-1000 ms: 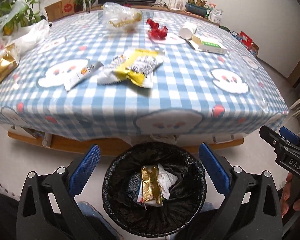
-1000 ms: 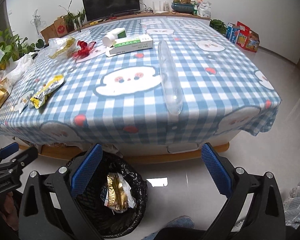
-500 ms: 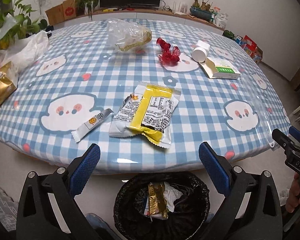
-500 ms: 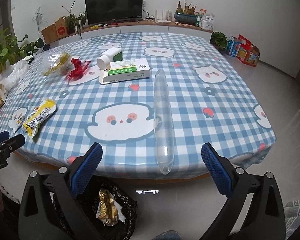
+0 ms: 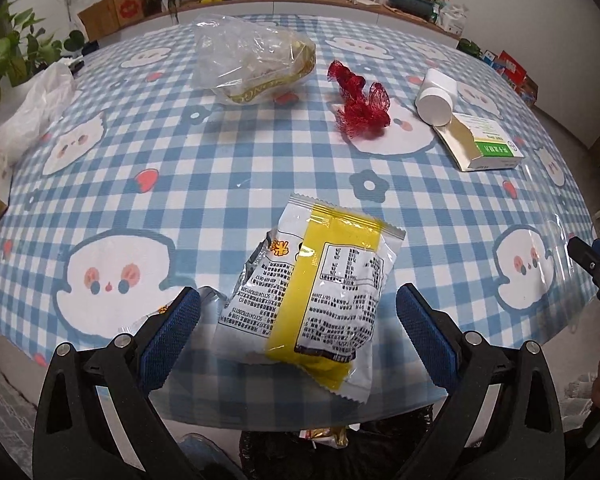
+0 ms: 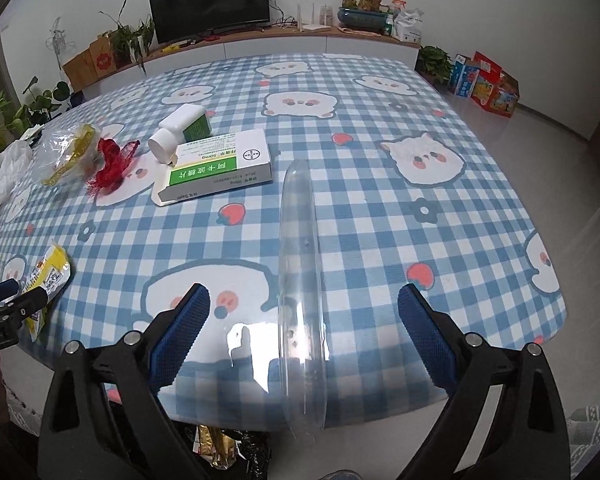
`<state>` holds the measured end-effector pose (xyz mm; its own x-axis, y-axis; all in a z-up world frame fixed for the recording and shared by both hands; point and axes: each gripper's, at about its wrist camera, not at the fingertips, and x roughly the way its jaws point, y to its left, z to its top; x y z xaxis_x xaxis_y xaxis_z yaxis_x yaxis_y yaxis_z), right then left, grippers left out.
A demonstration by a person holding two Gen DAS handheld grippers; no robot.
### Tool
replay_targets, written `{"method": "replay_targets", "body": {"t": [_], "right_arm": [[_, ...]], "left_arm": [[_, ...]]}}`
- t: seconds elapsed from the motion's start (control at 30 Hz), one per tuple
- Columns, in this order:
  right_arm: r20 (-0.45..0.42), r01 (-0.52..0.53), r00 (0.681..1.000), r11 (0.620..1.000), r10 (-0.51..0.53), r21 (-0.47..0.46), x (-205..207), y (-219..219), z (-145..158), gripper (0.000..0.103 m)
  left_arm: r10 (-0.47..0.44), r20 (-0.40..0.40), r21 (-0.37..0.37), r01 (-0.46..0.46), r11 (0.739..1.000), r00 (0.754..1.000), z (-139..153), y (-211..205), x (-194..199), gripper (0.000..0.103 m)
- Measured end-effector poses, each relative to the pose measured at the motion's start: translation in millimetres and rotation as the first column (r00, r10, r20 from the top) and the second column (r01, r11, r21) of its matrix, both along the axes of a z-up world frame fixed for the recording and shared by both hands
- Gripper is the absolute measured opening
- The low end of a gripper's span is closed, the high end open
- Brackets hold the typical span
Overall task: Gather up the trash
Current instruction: 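Grasp the yellow-and-white snack bag with the left tool while the right tool grasps the clear plastic tube, then carry the snack bag over the bin and open the left tool while the right tool carries the tube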
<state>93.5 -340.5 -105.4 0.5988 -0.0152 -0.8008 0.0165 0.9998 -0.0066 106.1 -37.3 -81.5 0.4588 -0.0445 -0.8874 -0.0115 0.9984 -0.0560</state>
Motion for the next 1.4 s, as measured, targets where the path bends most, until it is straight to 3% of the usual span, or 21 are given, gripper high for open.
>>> {"method": "replay_targets", "body": {"t": [0.27,0.4,0.47,0.5,0.57,0.87,1.4], "right_arm": [[-0.085,0.001,0.996,1.0,0.001,0.025,22.3,-2.2,-12.8,0.068],[-0.127,-0.005,0.992,1.0,0.009,0.03,27.5,-1.8,-20.2,0.053],[-0.161,-0.008,0.987,1.0,0.012,0.025,29.6,-0.6,-26.5,0.038],[-0.153,-0.01,0.988,1.0,0.012,0.012,29.0,0.9,-26.2,0.037],[-0.156,-0.016,0.988,1.0,0.018,0.015,28.5,2.3,-26.0,0.025],[-0.146,0.0,0.989,1.0,0.003,0.022,25.2,2.0,-25.0,0.024],[-0.094,-0.003,0.996,0.999,0.007,0.046,4.1,2.2,-11.0,0.024]], "left_arm": [[-0.026,-0.049,0.029,0.027,0.999,0.998,-10.2,-7.9,19.0,0.084],[-0.032,-0.047,0.07,0.036,0.997,0.998,-9.0,-12.5,19.3,0.066],[-0.029,-0.045,0.071,0.032,0.997,0.999,-7.9,-12.1,18.8,0.061],[-0.024,-0.043,0.071,0.027,0.997,0.999,-7.6,-11.3,18.3,0.057],[-0.019,-0.036,0.07,0.021,0.997,0.999,-6.5,-10.8,17.3,0.048],[0.004,-0.015,0.031,-0.004,1.0,1.0,-3.3,-6.1,13.6,0.036],[0.012,0.038,0.024,-0.013,1.0,0.999,17.2,-5.7,-0.3,0.035]]}}
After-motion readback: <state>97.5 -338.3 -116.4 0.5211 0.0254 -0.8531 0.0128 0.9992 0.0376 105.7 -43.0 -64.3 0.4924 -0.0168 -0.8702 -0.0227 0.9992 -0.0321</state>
